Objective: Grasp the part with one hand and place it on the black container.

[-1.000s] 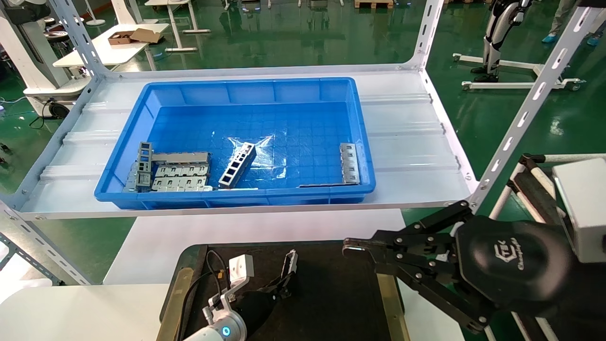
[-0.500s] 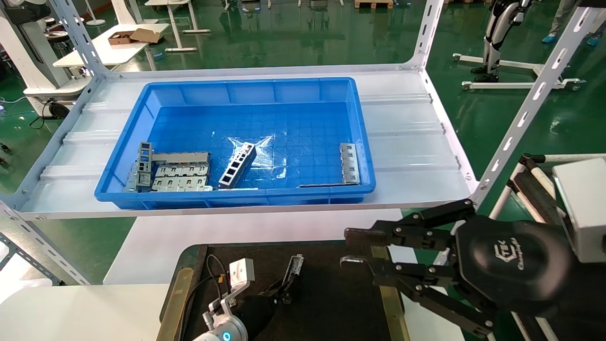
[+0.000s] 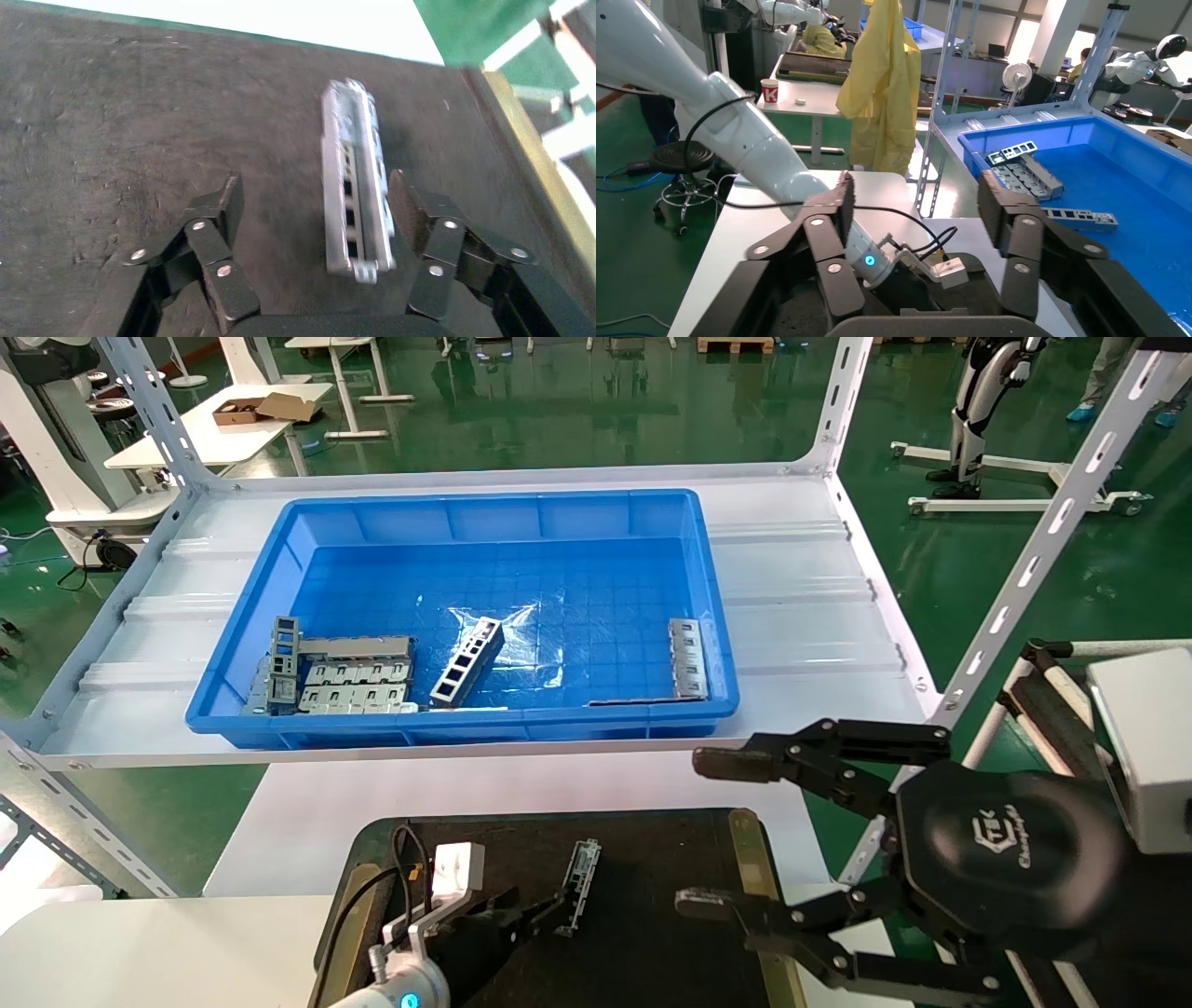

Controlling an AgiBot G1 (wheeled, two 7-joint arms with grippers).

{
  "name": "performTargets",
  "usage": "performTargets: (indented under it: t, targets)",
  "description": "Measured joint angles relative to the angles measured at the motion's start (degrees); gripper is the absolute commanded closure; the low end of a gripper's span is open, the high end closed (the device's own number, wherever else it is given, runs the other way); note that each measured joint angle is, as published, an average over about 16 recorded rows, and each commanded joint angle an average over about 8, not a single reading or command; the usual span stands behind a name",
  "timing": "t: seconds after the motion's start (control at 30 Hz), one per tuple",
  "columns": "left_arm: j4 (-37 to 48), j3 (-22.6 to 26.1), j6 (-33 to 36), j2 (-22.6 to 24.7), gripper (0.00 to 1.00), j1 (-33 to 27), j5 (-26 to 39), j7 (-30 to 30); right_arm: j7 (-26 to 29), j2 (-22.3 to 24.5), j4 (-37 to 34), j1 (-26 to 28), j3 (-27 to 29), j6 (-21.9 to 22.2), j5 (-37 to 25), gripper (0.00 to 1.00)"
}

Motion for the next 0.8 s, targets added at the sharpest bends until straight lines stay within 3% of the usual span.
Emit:
performTargets:
  t: [0.37, 0.8]
  targets:
    - [-15.2, 2.4, 5.1, -13.0, 0.00, -3.3, 2.9, 4.3, 0.0, 0.0, 0.0, 0.0, 0.0, 0.0, 0.0, 0.00]
    - [-22.3, -5.0, 19.3, -23.2, 0.00, -5.2, 0.6, 13.0, 0.0, 0.0, 0.0, 0.0, 0.0, 0.0, 0.0, 0.00]
